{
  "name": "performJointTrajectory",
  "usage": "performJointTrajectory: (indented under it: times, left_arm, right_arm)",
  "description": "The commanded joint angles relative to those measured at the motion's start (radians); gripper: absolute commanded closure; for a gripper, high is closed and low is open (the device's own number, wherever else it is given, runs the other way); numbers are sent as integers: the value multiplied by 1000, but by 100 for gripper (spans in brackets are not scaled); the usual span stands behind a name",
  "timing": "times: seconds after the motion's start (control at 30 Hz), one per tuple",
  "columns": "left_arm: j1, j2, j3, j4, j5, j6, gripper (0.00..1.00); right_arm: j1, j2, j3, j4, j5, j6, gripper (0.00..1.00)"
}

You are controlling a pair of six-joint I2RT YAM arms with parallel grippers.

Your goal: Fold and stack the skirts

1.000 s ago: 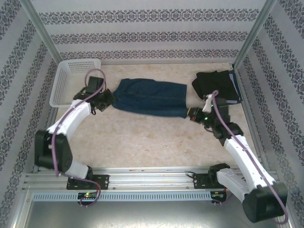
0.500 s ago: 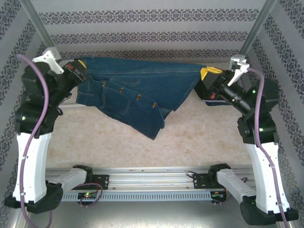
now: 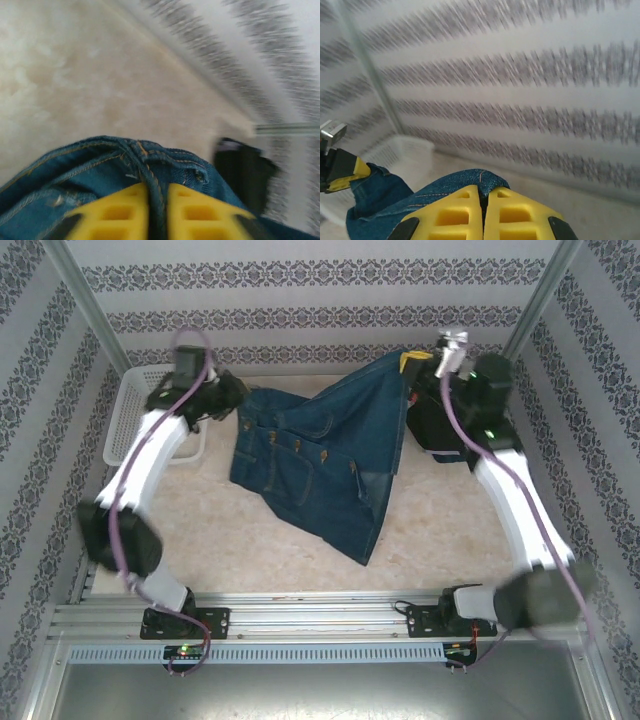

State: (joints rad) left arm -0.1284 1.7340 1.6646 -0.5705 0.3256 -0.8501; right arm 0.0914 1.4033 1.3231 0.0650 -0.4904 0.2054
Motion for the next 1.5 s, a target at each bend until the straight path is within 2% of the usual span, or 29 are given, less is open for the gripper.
performJointTrajectory:
  times: [0.0, 0.03, 0.07, 0.1, 0.13, 0.23, 0.33, 0.47, 0.5, 0.63, 0.67, 0.8, 0.87, 0.93, 1.17, 1.27, 1.33, 1.43, 1.47]
  left_arm:
    - [17, 194, 205, -13, -60, 9, 27]
    - [18, 260, 287, -54, -73, 22, 16]
    - [18, 321, 385, -106, -77, 37, 3]
    - [16, 367, 471, -160, -69, 53, 0]
    - [10, 391, 522, -200, -77, 68, 0]
    - [-29, 363, 524, -262, -146, 133, 0]
    - [-53, 273, 358, -228, -177, 146, 0]
    - [-58, 234, 134, -70, -14, 159, 0]
    - [-64, 256, 119, -56, 37, 168, 0]
    - [-94, 346, 99, -36, 108, 182, 0]
    - [-97, 359, 75, -18, 114, 171, 0]
    - [-93, 373, -47, 31, 52, 133, 0]
    - [-86, 387, -100, 45, 55, 117, 0]
    - [-80, 387, -153, 46, 30, 111, 0]
    - [-64, 343, -318, 79, 1, 92, 0]
    - [-54, 311, -375, 80, -14, 84, 0]
    - [-39, 282, -428, 82, -31, 74, 0]
    - [-9, 229, -521, 100, -48, 61, 0]
    - [-1, 211, -546, 108, -34, 61, 0]
  right_arm:
    - [-21, 252, 131, 55, 60, -46, 69]
    - [-22, 315, 192, 29, 98, -32, 54]
    - [-21, 375, 261, -26, 158, -28, 13]
    - [-16, 415, 324, -100, 233, -19, 2]
    - [-14, 434, 356, -150, 279, -7, 2]
    - [0, 399, 297, -197, 265, 53, 2]
    - [35, 323, 162, -243, 247, 122, 2]
    - [107, 252, -14, -276, 186, 260, 2]
    - [130, 245, -49, -275, 176, 310, 2]
    - [195, 255, -132, -281, 130, 442, 2]
    - [211, 262, -132, -328, 160, 452, 2]
    - [288, 301, -107, -575, 573, 323, 2]
    - [293, 332, -127, -588, 577, 215, 4]
    - [291, 379, -113, -639, 553, 123, 9]
    - [320, 556, 37, -736, 687, -20, 27]
    - [320, 567, 55, -718, 736, -33, 45]
    - [274, 532, 40, -673, 687, 7, 57]
    - [148, 503, 13, -594, 486, 110, 66]
    - [120, 509, 20, -591, 470, 122, 67]
